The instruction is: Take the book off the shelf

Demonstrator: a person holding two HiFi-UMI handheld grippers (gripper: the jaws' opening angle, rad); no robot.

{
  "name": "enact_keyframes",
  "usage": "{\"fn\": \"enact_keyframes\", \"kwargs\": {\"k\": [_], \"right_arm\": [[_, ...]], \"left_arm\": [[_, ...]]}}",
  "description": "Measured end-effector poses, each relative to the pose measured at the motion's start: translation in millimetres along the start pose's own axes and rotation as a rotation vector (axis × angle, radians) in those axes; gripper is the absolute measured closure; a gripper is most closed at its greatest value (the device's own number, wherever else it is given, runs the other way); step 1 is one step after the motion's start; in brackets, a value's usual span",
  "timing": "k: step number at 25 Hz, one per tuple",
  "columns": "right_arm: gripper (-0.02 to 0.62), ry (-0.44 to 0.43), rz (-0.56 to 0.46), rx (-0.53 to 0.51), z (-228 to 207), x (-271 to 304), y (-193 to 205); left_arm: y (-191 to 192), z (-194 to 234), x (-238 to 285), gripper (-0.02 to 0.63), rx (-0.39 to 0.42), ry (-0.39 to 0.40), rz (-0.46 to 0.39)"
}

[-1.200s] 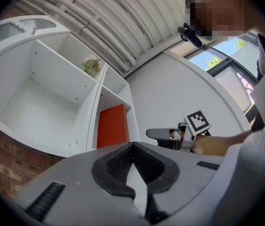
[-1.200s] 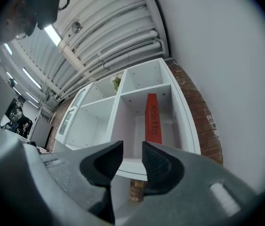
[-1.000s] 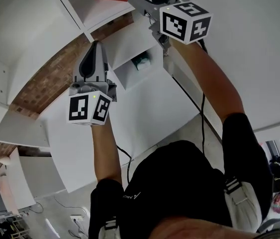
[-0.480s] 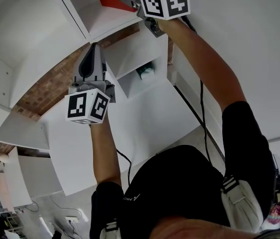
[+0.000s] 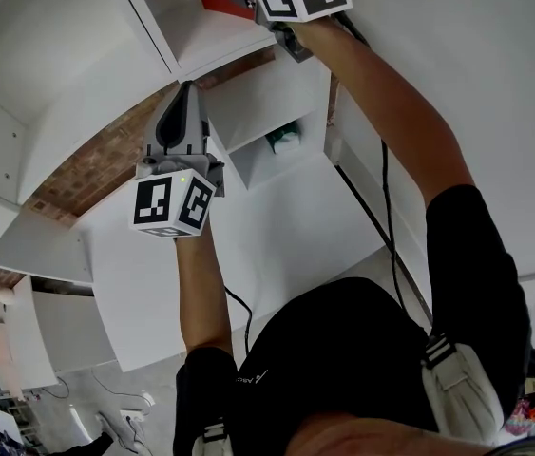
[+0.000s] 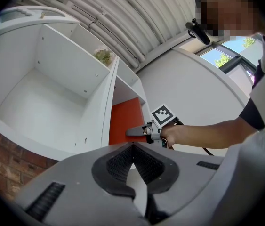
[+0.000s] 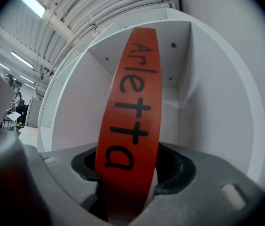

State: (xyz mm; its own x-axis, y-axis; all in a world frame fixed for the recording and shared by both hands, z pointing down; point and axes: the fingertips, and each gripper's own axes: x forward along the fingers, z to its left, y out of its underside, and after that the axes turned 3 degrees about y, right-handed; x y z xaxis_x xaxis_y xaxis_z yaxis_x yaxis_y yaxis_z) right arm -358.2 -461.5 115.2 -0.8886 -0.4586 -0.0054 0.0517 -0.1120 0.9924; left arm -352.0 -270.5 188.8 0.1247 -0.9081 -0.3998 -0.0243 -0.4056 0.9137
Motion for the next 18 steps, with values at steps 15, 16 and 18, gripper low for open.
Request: {"fn": "enact_keyframes", "kwargs": {"k": [15,16,18], "right_arm": [[0.435,-0.012,-0.094,-0.031,3,-18,-8],[0.436,-0.012,-0.107,-0.031,3,-23,-10],[0.437,-0.015,-0.13,-0.034,4,-32,-13]], "left_arm": [[-5,-12,0,0.609,0.011,0.005,-0.003],[-6,-13,0,0.609,0.011,0.004,-0.004],[-6,-14,-1,0.609,0.011,0.002,-0.004]]}}
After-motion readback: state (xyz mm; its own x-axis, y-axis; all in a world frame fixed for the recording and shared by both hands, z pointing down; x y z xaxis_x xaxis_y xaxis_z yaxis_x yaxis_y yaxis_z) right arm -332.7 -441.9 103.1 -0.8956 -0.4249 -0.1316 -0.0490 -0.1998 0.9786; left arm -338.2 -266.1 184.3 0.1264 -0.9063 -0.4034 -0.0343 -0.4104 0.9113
